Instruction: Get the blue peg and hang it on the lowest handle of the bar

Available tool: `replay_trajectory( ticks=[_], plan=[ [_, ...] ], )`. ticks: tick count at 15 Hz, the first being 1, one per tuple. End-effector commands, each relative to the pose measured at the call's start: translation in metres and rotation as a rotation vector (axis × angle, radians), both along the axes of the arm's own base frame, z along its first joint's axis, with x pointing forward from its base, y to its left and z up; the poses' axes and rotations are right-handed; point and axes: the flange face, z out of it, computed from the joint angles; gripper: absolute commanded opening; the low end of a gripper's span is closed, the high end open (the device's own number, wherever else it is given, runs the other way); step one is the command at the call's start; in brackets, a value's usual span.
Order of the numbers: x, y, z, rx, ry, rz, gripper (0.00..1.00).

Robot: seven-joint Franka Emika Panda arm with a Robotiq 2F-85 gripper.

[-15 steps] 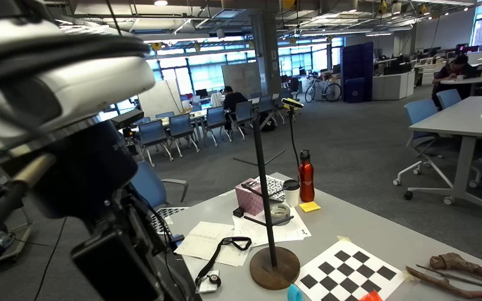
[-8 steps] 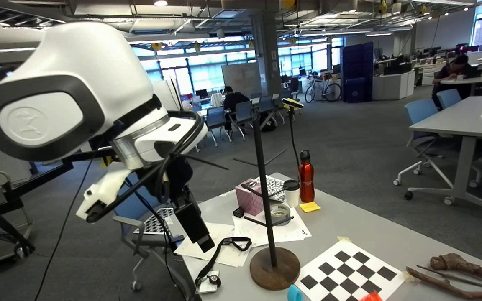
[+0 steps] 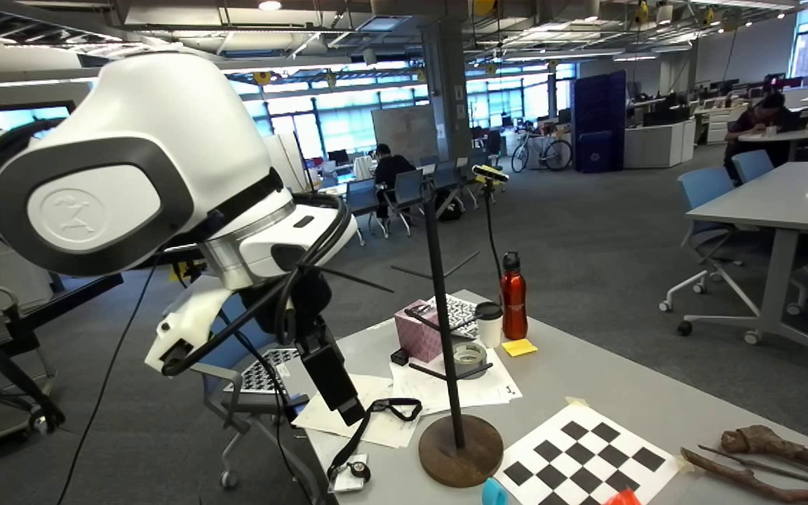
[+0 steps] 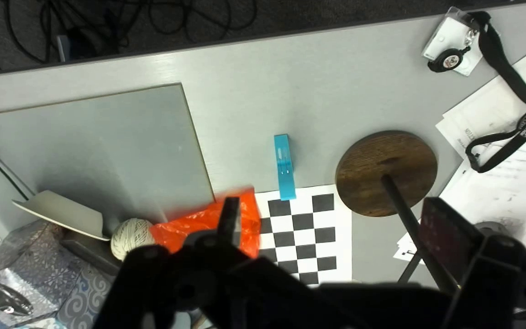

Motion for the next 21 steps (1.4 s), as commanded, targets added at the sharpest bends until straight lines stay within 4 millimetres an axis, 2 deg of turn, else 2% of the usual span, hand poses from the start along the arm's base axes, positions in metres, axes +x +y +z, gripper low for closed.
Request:
replay_trajectory(
  ticks=[1, 7, 11, 17, 19, 20, 21],
  plan=[
    [0.000, 0.000, 0.001, 0.000, 0.001, 0.000, 1.00],
    [0.010, -0.003, -0.010, 0.007, 0.008, 0.021, 1.00],
    [0.024, -0.005, -0.032, 0.003, 0.011, 0.036, 1.00],
    [0.056, -0.007, -0.071, -0.004, -0.006, 0.034, 1.00],
    [0.064, -0.007, -0.076, -0.002, 0.002, 0.031, 1.00],
    [0.048, -0.006, -0.073, -0.011, 0.008, 0.027, 1.00],
    [0.052, -0.007, -0.077, -0.011, 0.014, 0.027, 1.00]
  ],
)
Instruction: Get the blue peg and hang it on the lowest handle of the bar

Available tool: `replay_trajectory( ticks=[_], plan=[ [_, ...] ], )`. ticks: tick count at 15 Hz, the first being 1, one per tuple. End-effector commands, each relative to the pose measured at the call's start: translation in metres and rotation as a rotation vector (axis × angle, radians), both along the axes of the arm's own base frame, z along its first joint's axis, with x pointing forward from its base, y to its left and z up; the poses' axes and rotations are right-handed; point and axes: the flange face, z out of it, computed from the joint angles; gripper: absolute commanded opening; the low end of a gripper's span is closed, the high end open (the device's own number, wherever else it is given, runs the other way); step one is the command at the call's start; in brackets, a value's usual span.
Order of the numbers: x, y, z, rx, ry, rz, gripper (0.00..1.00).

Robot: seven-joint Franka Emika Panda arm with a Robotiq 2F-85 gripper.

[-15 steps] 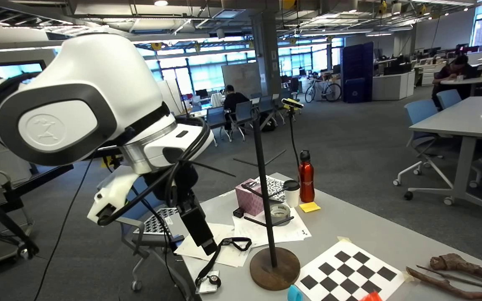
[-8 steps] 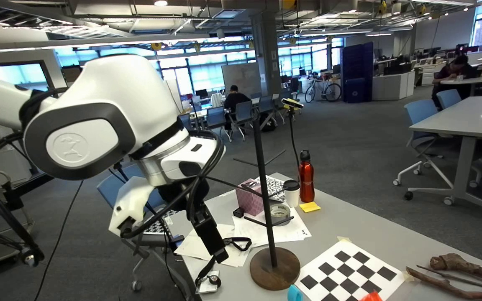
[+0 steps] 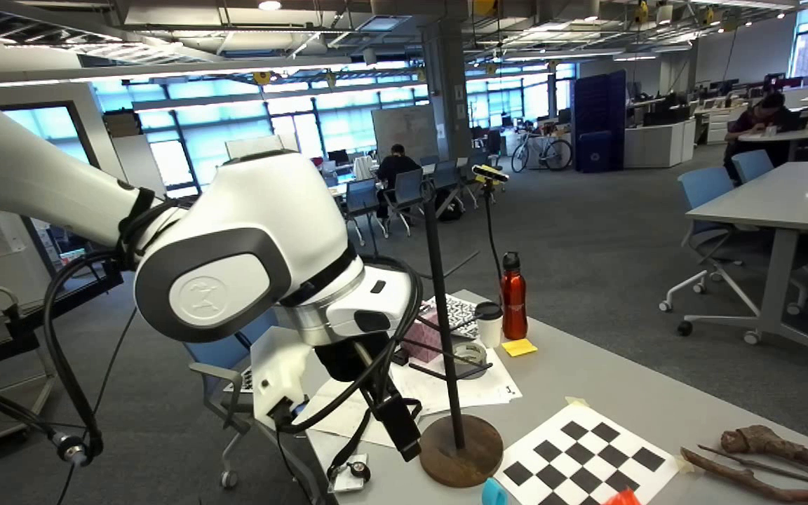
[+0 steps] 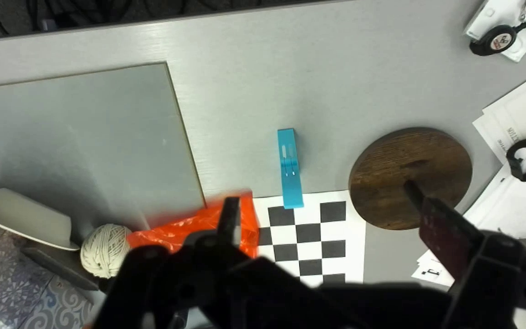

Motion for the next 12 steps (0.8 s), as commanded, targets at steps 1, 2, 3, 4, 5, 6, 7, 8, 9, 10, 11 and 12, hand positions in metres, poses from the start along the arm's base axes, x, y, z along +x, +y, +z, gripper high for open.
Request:
replay_trajectory(
  ticks=[1, 2, 3, 4, 5, 6, 7, 8, 9, 10, 11, 12],
  plan=[
    [0.003, -0.001, -0.001, 0.000, 0.004, 0.000, 1.00],
    [0.005, -0.001, -0.001, -0.001, 0.005, 0.000, 1.00],
    [0.007, -0.001, -0.001, -0.001, 0.004, 0.000, 1.00],
    [0.007, -0.001, -0.001, -0.001, 0.003, 0.000, 1.00],
    [0.007, -0.001, -0.005, -0.004, 0.008, 0.002, 1.00],
    [0.007, -0.001, -0.011, 0.001, 0.010, 0.001, 1.00],
    [0.007, -0.001, -0.018, 0.002, 0.010, -0.003, 1.00],
    [0.007, -0.001, -0.025, 0.005, 0.016, -0.005, 1.00],
    [0.008, -0.001, -0.033, 0.007, 0.021, -0.007, 1.00],
    [0.009, -0.002, -0.041, 0.009, 0.020, -0.008, 1.00],
    [0.012, -0.003, -0.048, 0.007, 0.016, -0.005, 1.00],
    [0.015, -0.004, -0.055, 0.006, 0.011, -0.005, 1.00]
  ],
)
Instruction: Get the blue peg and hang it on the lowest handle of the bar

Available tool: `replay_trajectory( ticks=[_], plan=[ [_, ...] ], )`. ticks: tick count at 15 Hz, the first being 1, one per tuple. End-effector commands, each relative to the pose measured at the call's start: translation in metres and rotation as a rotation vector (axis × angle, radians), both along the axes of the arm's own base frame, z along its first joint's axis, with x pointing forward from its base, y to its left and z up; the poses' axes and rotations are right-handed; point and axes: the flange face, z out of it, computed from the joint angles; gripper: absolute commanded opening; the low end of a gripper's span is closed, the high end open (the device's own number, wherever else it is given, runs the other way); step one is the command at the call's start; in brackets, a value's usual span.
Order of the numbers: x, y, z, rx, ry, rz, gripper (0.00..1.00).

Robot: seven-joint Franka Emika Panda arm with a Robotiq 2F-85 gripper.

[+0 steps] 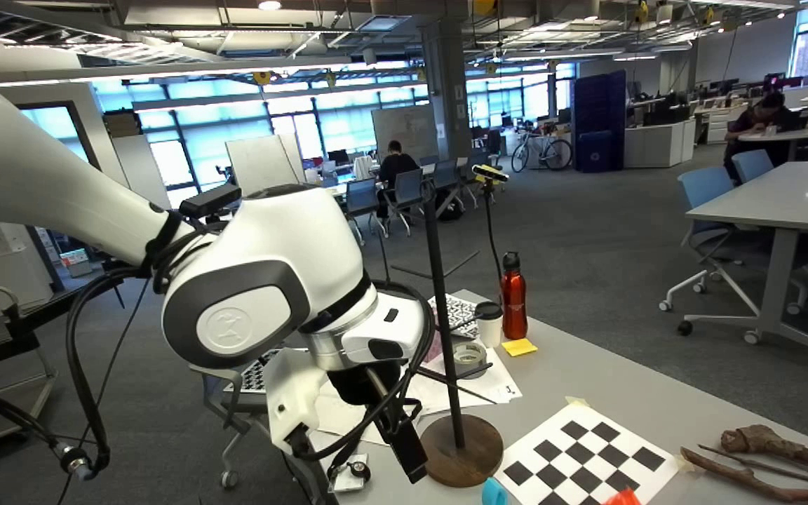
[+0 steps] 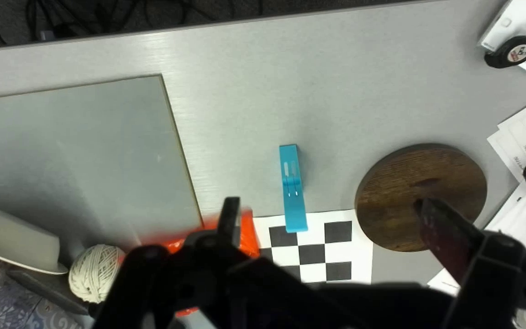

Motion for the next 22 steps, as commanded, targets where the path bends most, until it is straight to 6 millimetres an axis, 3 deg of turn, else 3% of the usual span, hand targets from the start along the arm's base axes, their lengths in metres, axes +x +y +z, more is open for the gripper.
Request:
replay_trajectory(
  ticks=[1, 9, 10, 16, 22],
  plan=[
    [0.011, -0.004, -0.030, 0.002, -0.023, -0.003, 1.00],
    [0.031, -0.011, -0.085, -0.038, -0.035, 0.010, 1.00],
    [0.019, -0.005, -0.073, -0.018, -0.027, 0.016, 1.00],
    [0.027, -0.011, -0.085, -0.030, -0.018, 0.019, 1.00],
    [0.040, -0.004, -0.110, -0.020, -0.039, 0.047, 1.00]
  ],
)
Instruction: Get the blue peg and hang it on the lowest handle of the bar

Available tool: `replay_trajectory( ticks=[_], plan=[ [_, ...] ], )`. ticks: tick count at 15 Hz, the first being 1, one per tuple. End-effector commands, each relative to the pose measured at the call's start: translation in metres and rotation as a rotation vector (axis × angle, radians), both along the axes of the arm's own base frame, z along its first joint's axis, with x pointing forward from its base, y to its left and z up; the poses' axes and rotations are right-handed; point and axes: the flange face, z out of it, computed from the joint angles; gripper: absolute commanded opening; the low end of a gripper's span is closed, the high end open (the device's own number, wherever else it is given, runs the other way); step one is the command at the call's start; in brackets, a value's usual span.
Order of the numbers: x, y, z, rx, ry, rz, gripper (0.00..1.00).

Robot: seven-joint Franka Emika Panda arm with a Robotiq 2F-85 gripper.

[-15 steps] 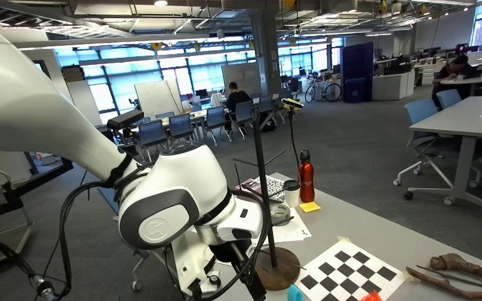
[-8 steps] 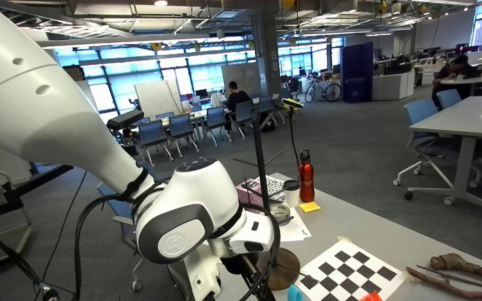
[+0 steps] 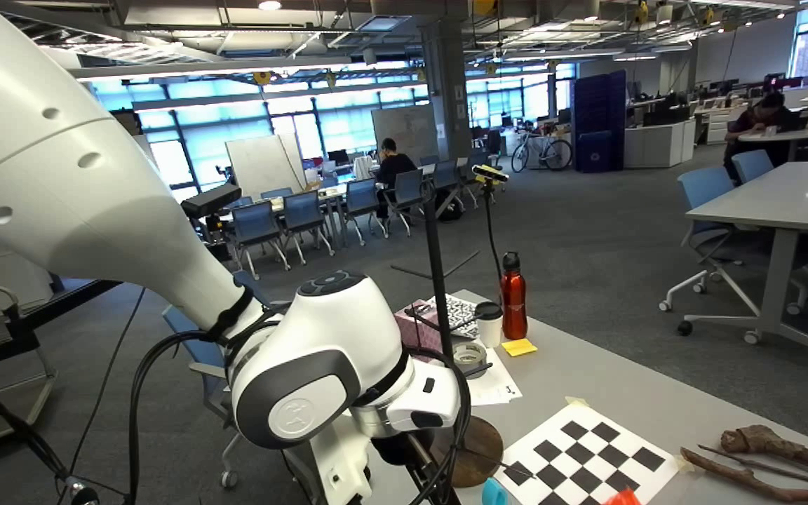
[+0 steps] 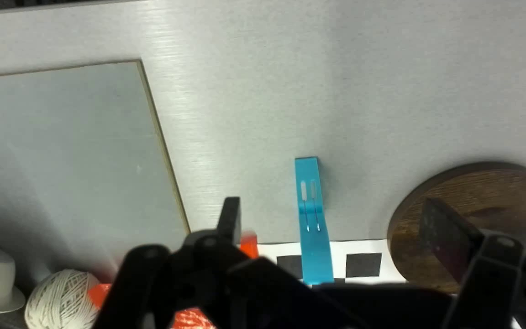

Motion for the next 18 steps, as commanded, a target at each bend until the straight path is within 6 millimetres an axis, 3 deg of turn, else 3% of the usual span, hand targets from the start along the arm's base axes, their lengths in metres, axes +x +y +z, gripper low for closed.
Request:
replay_trajectory(
  ticks=[1, 6, 18],
  plan=[
    [0.017, 0.006, -0.019, 0.014, -0.029, 0.023, 1.00],
    [0.034, 0.012, -0.043, 0.028, -0.031, 0.047, 1.00],
    [0.059, -0.005, -0.093, 0.011, -0.038, 0.068, 1.00]
  ],
)
